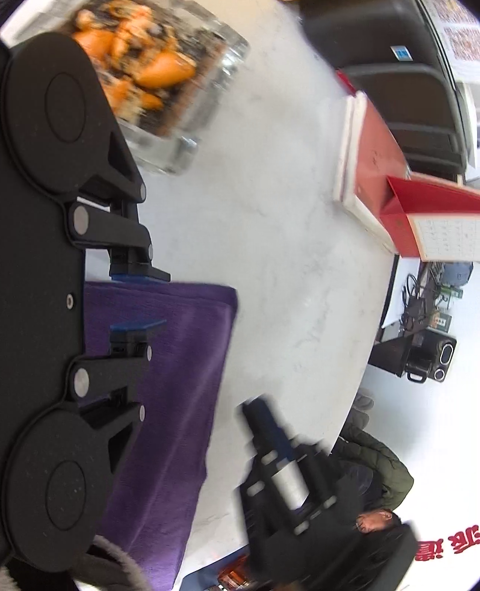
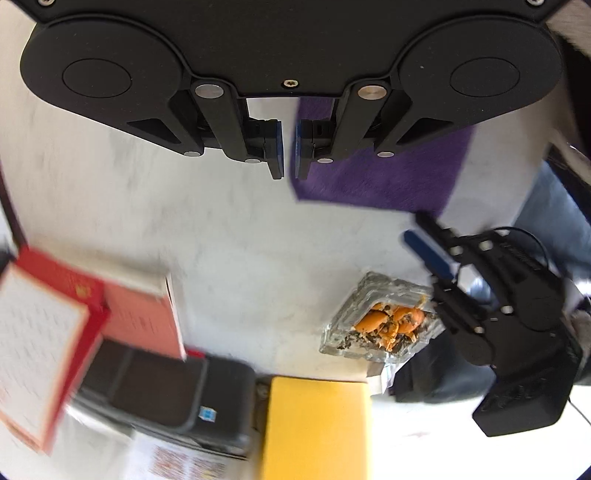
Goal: Fold towel
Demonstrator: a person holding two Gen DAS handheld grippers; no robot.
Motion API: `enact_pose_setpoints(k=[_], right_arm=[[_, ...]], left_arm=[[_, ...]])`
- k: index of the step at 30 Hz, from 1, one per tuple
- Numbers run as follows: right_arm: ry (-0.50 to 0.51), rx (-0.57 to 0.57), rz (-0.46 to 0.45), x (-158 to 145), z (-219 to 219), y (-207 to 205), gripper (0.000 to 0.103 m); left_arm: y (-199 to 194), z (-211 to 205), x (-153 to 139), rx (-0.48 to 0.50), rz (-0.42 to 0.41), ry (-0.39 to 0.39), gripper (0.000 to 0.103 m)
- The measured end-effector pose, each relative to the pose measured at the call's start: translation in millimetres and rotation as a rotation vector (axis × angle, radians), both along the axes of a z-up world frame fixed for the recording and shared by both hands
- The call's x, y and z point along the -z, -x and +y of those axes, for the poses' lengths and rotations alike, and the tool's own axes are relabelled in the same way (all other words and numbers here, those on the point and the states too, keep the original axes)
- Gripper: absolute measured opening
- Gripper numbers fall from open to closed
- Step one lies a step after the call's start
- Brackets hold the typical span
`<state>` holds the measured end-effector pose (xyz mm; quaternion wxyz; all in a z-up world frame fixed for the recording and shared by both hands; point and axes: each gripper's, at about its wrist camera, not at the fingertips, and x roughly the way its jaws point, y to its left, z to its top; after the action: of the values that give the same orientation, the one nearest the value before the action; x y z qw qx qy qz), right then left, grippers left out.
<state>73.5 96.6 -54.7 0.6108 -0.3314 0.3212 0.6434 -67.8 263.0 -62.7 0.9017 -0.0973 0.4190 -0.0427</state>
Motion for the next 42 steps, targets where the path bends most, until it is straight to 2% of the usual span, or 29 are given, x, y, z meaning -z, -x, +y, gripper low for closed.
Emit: enact_pose_setpoints(k=[4,7,9,13,16,21,24,27,34,42], right_arm=[[0.066,0.102,0.045,9.5,-41.8,16.7,0.008],[0.077,0.164,0.069,11.4,-66.2,28.9,0.008],[0.077,0.192,0.057,11.4,-76.3,37.4,0.012],[0.070,0.290,0.067,13.3,-95.6,43.4,0.013],[0.075,0.336,0.036,14.4,-107.6,46.3,0.013],[0.042,0.424,0.050,15.4,-121.9,39.6,0.013],[0.017,0.402,0.034,18.6,-116.1,33.8,0.013],[0.022,0.334,0.011,25.7,-102.3,26.5,0.013],[0.066,0.203,-0.017,39.2,-79.2,20.1,0.013],[0.082,0.205,0.003,40.5,-76.4,15.1,0.013]], left_arm=[[-28.6,-10.6,8.7,0.041,0.013,-0.043,0.020],[-41.7,-13.8,12.8,0.058,0.031,-0.076,0.020],[-46.9,-14.6,15.0,0.064,0.043,-0.098,0.019],[-51.6,-15.5,15.6,0.052,0.067,-0.147,0.018],[-49.9,-20.4,9.5,0.012,0.079,-0.217,0.018],[-36.1,-30.1,-6.8,0.045,0.052,-0.162,0.018],[-28.6,-42.8,-1.5,0.101,0.091,-0.182,0.018],[-23.6,-51.6,10.4,0.122,0.143,-0.223,0.018],[-13.4,-49.9,14.2,0.102,0.144,-0.214,0.019],[-9.5,-46.5,13.0,0.129,0.149,-0.216,0.019]])
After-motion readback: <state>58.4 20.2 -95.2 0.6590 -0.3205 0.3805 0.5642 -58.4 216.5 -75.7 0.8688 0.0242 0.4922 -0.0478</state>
